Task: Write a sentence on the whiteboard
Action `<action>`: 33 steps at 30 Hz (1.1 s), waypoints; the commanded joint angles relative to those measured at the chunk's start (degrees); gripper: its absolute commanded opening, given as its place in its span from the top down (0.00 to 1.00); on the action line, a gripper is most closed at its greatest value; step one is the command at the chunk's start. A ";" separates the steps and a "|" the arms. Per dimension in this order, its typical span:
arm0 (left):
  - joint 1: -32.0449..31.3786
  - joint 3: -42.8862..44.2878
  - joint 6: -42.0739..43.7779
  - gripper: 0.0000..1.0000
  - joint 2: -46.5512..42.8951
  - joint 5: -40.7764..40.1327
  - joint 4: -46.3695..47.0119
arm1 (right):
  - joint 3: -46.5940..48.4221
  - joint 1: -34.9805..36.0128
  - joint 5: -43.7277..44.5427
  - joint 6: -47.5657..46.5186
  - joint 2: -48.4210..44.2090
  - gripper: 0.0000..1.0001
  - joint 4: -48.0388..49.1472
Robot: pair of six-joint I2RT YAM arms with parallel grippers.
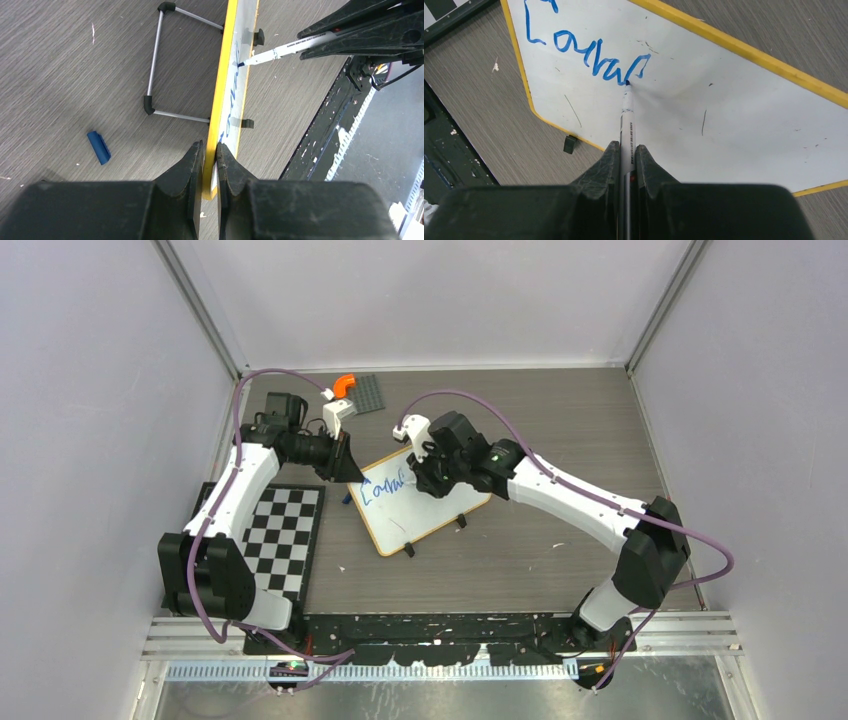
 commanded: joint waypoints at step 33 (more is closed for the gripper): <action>-0.22 1.25 0.86 1.00 -1.13 -0.49 -0.61 | 0.64 2.25 0.68 0.50 0.11 1.00 1.28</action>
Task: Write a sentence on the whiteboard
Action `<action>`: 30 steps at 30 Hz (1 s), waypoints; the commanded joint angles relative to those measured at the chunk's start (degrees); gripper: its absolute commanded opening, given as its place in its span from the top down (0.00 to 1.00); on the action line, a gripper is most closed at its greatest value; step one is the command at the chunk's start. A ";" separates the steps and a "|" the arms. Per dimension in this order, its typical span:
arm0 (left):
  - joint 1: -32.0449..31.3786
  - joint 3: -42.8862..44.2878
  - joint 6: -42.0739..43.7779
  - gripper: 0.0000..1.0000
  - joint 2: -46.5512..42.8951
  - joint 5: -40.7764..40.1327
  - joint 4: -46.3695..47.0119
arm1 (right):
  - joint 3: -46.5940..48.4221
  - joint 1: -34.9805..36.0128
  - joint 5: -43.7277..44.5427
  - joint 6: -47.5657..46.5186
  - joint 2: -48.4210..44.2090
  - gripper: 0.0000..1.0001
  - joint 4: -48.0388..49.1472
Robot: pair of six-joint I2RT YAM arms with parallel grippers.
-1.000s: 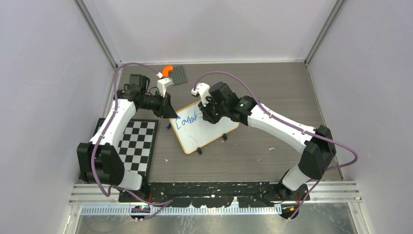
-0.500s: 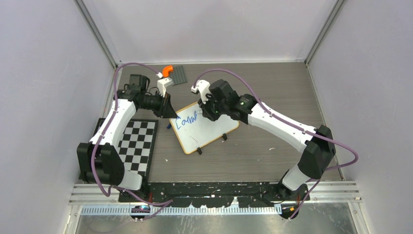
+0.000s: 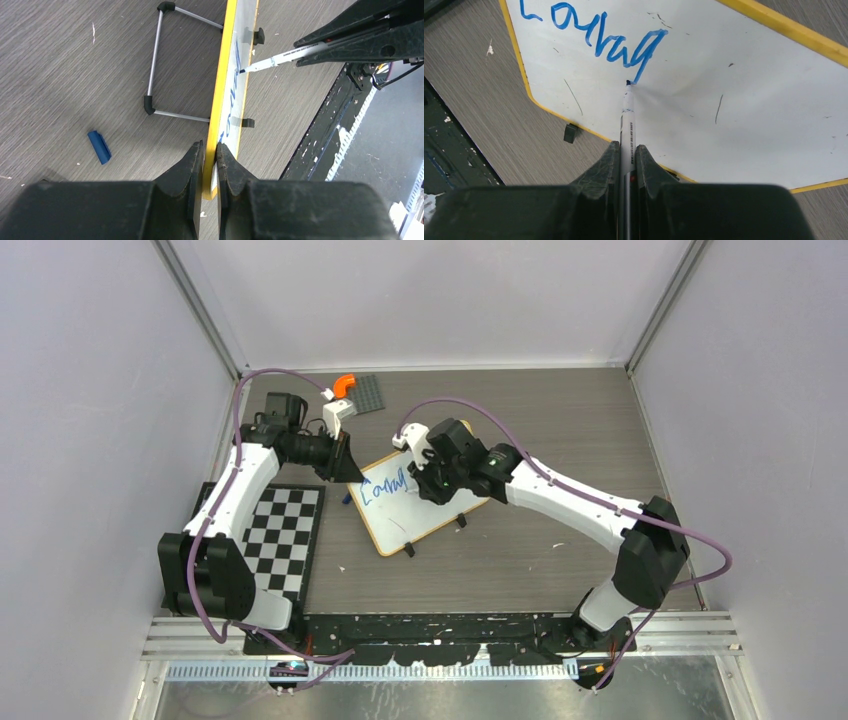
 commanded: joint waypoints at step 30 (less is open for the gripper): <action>-0.22 1.35 1.03 1.00 -1.62 -0.14 -1.12 | 4.05 -1.85 1.37 -0.19 -1.41 1.00 2.24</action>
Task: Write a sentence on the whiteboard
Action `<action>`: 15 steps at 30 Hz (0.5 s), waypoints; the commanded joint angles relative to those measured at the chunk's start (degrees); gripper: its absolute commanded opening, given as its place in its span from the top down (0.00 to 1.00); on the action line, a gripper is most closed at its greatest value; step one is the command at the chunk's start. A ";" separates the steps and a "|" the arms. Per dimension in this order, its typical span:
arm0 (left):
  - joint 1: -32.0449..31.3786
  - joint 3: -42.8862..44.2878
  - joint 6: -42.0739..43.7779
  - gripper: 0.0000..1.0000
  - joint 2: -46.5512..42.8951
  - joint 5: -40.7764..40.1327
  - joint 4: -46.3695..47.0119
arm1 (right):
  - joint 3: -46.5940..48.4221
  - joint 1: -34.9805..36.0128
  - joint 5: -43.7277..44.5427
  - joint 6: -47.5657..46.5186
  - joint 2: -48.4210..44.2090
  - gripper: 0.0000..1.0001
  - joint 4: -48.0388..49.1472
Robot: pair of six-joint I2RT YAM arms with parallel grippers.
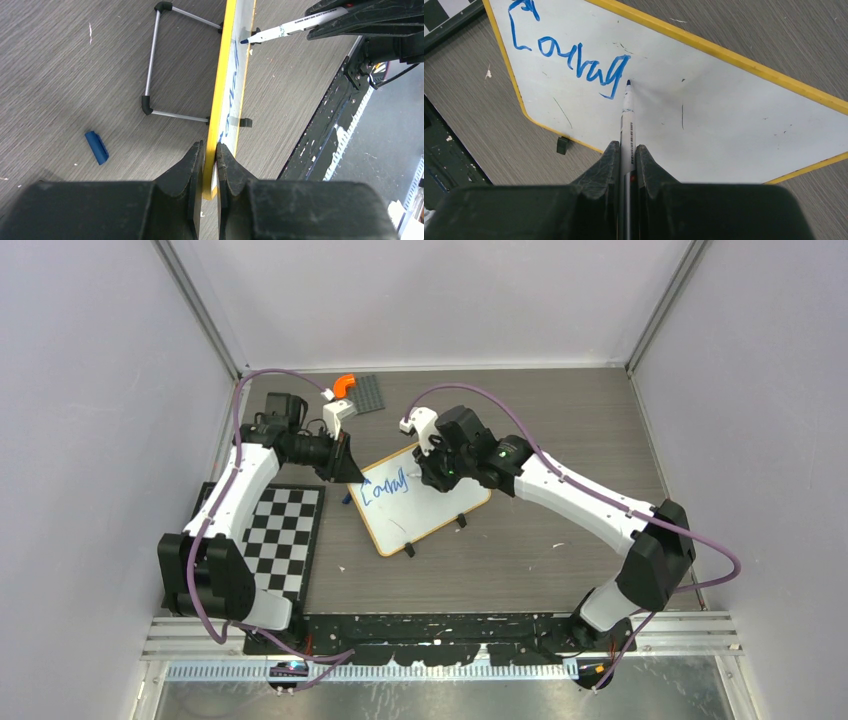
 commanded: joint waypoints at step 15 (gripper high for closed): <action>-0.22 1.73 0.97 1.00 -1.24 -0.55 -0.92 | 0.72 -3.32 1.30 -1.76 -1.03 1.00 1.64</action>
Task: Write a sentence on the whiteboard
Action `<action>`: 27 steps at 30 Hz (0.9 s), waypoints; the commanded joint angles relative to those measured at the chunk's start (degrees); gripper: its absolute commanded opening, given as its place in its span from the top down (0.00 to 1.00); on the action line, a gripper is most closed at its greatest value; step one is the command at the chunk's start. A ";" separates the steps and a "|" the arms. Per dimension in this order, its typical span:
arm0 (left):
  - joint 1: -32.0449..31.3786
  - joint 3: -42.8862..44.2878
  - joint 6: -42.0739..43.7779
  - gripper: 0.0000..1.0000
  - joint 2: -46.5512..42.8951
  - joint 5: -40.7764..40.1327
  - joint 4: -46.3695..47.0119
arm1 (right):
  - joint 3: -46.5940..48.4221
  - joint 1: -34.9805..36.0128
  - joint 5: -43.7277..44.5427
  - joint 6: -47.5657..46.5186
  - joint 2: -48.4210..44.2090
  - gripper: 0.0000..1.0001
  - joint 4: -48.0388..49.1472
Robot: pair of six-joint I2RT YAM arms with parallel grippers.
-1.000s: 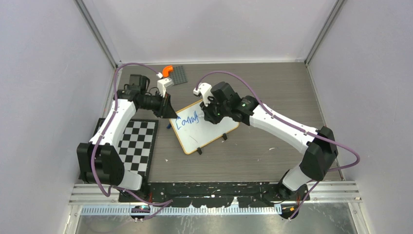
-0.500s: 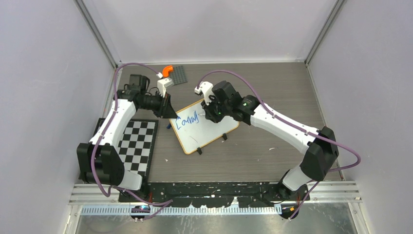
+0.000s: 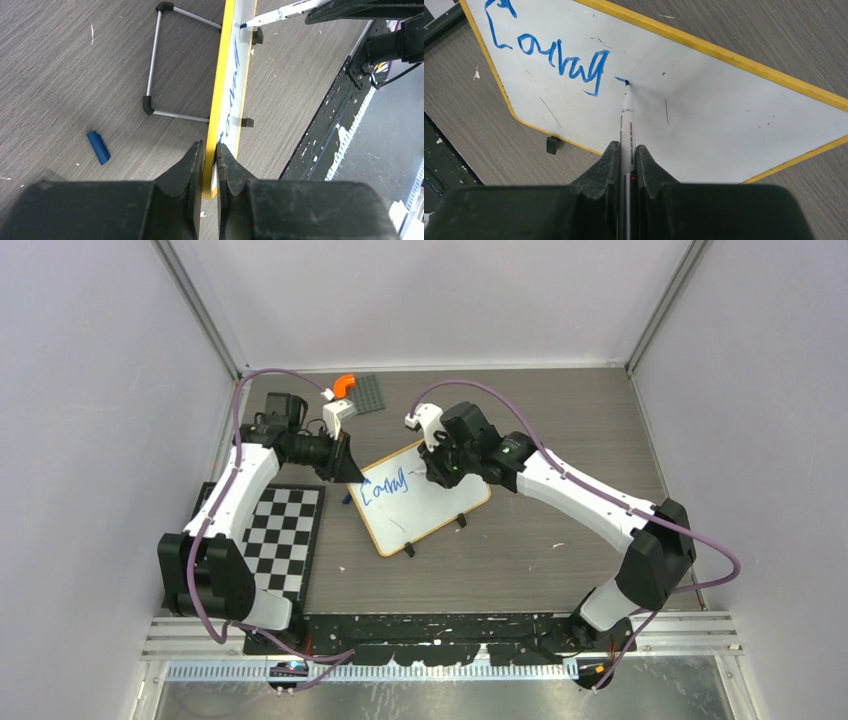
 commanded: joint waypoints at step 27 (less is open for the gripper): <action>-0.22 1.48 1.32 1.00 -1.54 -0.57 -1.23 | 4.57 1.69 -1.12 0.17 1.88 1.00 0.84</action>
